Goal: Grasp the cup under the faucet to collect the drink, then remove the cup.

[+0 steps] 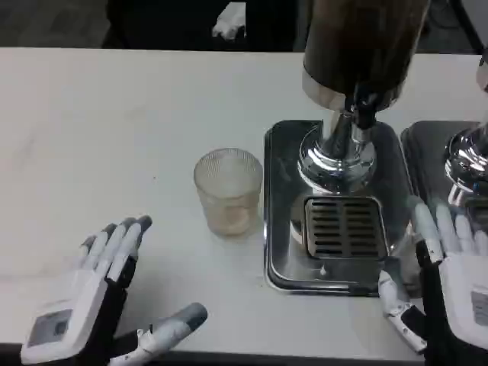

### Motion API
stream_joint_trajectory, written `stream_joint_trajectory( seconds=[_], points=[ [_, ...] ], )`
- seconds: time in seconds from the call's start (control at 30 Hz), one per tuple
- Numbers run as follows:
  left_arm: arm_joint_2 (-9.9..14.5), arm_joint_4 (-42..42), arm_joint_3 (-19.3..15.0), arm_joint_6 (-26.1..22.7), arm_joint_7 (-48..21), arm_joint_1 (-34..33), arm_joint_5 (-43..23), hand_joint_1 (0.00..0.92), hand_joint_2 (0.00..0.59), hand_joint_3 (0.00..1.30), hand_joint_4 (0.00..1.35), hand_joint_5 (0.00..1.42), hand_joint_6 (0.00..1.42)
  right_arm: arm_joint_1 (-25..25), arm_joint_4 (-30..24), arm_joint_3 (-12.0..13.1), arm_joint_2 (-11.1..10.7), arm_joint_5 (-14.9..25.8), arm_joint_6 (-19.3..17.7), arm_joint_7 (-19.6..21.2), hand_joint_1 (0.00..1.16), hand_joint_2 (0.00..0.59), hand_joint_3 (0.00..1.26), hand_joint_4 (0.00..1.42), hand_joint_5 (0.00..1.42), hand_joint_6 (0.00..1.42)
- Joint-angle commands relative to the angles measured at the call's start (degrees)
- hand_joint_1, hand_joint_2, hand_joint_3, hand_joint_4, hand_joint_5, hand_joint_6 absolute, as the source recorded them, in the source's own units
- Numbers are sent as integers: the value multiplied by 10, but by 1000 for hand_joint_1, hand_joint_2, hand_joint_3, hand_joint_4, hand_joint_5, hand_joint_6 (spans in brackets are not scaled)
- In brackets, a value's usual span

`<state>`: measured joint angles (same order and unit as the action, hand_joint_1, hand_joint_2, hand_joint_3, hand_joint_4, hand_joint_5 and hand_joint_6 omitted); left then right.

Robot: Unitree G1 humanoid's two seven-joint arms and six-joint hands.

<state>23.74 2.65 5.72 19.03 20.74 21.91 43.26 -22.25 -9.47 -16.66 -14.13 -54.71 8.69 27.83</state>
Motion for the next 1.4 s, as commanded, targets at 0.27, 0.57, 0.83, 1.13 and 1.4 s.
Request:
stream_joint_trajectory(
  seconds=[0.27,0.57,0.83,1.13,1.4],
  points=[
    [-3,0,8,-3,5,-12,-3,0,72,0,0,0,0,9,10,3,4,10,-10,3,216,558,35,0,0,0],
    [-1,6,-17,11,15,-27,-38,0,58,0,0,0,0,16,10,-4,15,4,-1,3,217,558,42,0,0,0],
    [21,72,-28,45,-6,-106,-89,0,29,0,0,0,0,6,0,-13,32,-10,16,2,218,558,51,0,0,0],
    [12,248,-8,106,-65,-266,-167,0,12,0,0,0,0,7,-8,-17,40,-9,26,5,218,558,53,0,0,0],
    [-25,459,25,179,-66,-392,-183,19,5,0,0,0,0,16,-1,-26,47,-11,28,7,219,558,62,0,0,0]
  ],
)
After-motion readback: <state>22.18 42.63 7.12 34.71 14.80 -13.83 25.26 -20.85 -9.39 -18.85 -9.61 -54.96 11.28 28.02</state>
